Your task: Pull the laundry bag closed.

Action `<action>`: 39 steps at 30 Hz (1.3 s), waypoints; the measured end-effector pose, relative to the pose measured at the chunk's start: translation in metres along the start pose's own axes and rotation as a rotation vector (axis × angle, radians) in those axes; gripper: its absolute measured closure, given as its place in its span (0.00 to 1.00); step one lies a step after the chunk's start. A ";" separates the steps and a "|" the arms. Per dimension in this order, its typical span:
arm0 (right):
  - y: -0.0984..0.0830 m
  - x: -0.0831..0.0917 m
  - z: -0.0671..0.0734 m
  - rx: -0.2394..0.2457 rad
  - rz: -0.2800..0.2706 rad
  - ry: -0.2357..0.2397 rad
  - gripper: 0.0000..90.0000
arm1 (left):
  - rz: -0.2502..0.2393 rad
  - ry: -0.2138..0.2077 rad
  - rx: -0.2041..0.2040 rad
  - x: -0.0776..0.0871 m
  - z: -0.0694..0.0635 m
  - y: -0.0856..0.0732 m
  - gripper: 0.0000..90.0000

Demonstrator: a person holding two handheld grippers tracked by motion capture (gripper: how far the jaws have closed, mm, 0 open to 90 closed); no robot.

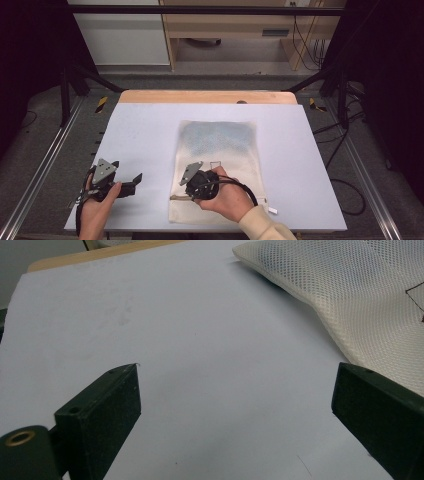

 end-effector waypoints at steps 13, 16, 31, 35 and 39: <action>0.017 -0.024 0.019 0.038 -0.005 0.083 0.85 | 0.005 -0.034 -0.013 -0.001 -0.003 0.001 0.07; 0.020 -0.029 0.022 0.036 0.000 0.092 0.85 | 0.004 -0.041 -0.017 -0.001 -0.004 0.002 0.07; 0.022 -0.050 0.028 0.025 0.051 0.134 0.81 | -0.013 -0.056 -0.013 -0.001 -0.007 0.005 0.07; 0.020 -0.053 0.029 0.016 0.069 0.145 0.84 | -0.013 -0.065 -0.014 -0.001 -0.008 0.005 0.07; 0.019 -0.054 0.030 0.016 0.079 0.159 0.90 | -0.025 -0.086 0.004 0.001 -0.013 0.008 0.08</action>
Point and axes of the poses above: each handheld gripper's, and its own axes: x roughly backward along the jaws, y roughly out of its top, z roughly to its left, the point moved 10 cm from there along -x, roughly forward along the jaws, and after that the axes turned 7 degrees about -y, right-handed, at the moved point
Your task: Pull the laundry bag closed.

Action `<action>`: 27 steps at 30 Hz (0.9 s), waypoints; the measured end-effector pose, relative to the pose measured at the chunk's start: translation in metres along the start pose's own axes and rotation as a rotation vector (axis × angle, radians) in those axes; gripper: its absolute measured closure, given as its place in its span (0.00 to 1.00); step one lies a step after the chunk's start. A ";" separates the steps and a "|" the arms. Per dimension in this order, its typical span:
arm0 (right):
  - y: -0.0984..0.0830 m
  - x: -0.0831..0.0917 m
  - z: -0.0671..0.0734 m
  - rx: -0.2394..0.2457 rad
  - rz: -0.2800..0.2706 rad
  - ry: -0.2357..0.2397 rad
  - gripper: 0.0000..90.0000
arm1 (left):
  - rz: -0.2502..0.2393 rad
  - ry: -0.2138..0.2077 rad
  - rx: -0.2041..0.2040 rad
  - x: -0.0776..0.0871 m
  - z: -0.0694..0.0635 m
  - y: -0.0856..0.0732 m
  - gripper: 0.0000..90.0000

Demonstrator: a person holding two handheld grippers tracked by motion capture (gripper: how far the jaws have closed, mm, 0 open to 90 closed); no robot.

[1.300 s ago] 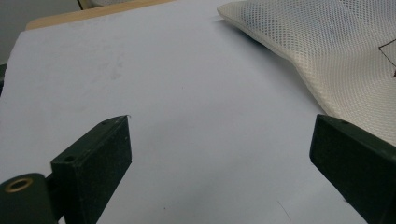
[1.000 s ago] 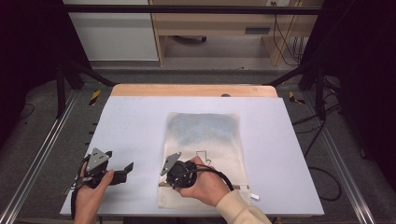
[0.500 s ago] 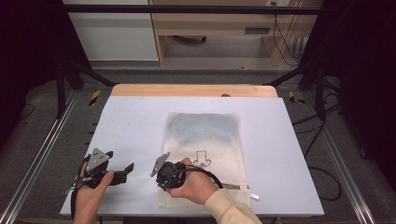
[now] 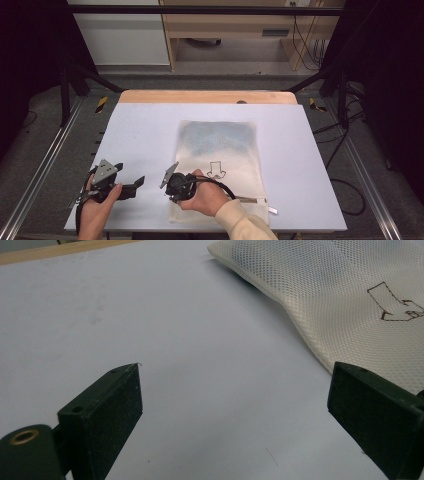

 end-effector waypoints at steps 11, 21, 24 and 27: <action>0.005 0.014 -0.003 -0.025 -0.058 0.016 0.91 | -0.014 -0.097 -0.030 0.009 -0.030 0.012 0.09; 0.008 0.023 -0.006 -0.038 -0.070 0.022 0.91 | 0.006 -0.207 -0.088 -0.002 -0.065 0.016 0.09; 0.008 0.024 -0.006 -0.030 -0.071 0.016 0.91 | 0.015 -0.229 -0.106 -0.006 -0.070 0.017 0.09; 0.010 0.025 -0.007 -0.034 -0.073 0.015 0.91 | 0.002 -0.274 -0.115 -0.014 -0.080 0.021 0.10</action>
Point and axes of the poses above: each handheld gripper's, and its own axes: x roughly backward along the jaws, y roughly out of its top, z roughly to its left, the point moved 10 cm from there along -x, roughly forward along the jaws, and after that the axes turned 7 degrees about -y, right-handed, at the moved point
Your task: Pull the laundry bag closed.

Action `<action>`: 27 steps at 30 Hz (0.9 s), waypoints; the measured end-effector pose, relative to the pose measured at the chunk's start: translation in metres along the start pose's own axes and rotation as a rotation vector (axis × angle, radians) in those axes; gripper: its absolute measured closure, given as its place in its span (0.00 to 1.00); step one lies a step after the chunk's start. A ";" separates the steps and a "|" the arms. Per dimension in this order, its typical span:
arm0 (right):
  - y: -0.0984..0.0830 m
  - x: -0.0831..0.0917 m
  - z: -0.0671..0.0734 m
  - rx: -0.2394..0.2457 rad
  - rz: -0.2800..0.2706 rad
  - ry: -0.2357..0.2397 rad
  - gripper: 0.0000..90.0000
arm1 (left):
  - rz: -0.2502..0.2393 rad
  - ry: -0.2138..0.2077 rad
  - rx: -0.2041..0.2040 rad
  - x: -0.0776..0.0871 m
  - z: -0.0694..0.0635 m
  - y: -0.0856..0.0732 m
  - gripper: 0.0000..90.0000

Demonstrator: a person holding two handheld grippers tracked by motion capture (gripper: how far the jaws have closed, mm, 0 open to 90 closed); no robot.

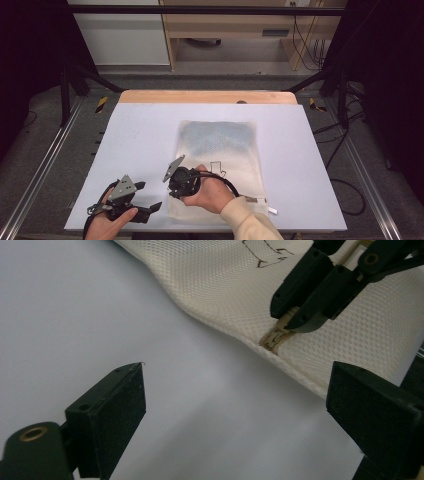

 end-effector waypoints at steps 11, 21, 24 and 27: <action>0.001 0.004 -0.001 -0.002 -0.011 0.006 0.91 | -0.056 -0.110 0.029 -0.025 -0.012 0.011 0.18; 0.002 0.008 -0.002 0.001 -0.028 0.006 0.91 | -0.049 -0.178 0.017 -0.039 -0.016 0.012 0.32; 0.003 0.009 -0.002 0.000 -0.027 0.006 0.91 | -0.067 -0.205 0.034 -0.044 -0.016 0.013 0.34; 0.003 0.009 -0.003 0.005 -0.029 0.006 0.91 | -0.084 -0.235 0.042 -0.047 -0.016 0.014 0.39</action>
Point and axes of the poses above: each handheld gripper's, and its own axes: x roughly backward along the jaws, y roughly out of its top, z roughly to its left, the point moved 10 cm from there along -x, roughly forward along the jaws, and after that the axes turned 7 degrees about -y, right-handed, at the moved point
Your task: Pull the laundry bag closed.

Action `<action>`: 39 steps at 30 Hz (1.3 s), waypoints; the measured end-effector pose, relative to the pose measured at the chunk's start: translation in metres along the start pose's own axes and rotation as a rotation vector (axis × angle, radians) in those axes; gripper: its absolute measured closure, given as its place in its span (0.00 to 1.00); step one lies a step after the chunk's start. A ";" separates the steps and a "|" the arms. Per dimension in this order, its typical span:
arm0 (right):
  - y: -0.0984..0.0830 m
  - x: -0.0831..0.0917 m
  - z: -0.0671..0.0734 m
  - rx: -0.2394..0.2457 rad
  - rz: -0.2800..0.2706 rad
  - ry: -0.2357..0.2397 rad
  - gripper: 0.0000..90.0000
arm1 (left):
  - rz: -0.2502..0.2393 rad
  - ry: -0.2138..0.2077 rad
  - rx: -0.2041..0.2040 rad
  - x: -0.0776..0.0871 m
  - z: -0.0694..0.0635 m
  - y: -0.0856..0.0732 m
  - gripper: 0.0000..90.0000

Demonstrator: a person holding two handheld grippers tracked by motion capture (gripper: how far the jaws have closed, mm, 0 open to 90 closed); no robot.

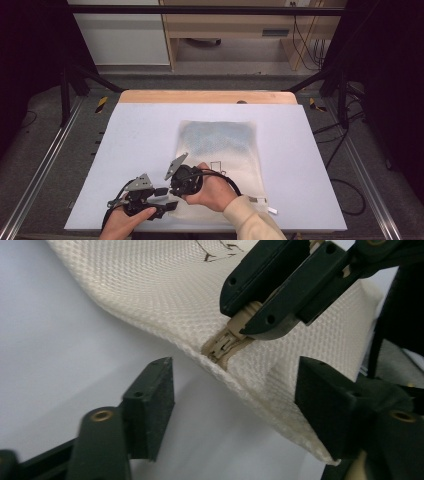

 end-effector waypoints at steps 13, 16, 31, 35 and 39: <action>0.001 0.001 0.000 0.001 -0.006 -0.002 0.91 | -0.013 -0.060 0.006 -0.018 0.002 0.002 0.42; 0.001 0.001 0.000 0.005 -0.009 -0.002 0.91 | -0.019 -0.070 0.003 -0.020 0.002 0.002 0.45; 0.001 0.000 0.000 0.004 -0.010 -0.006 0.91 | -0.033 -0.096 0.011 -0.022 0.009 -0.001 0.65; 0.001 0.000 0.000 0.003 -0.011 -0.006 0.91 | -0.037 -0.101 0.020 -0.022 0.010 -0.002 0.70; 0.001 0.001 -0.001 0.008 -0.012 -0.004 0.91 | -0.033 -0.098 0.021 -0.022 0.011 -0.003 0.78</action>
Point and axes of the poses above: each handheld gripper's, and its own axes: x roughly backward along the jaws, y roughly out of its top, z roughly to its left, the point moved 10 cm from there along -x, roughly forward along the jaws, and after that the axes turned 7 degrees about -y, right-handed, at the moved point
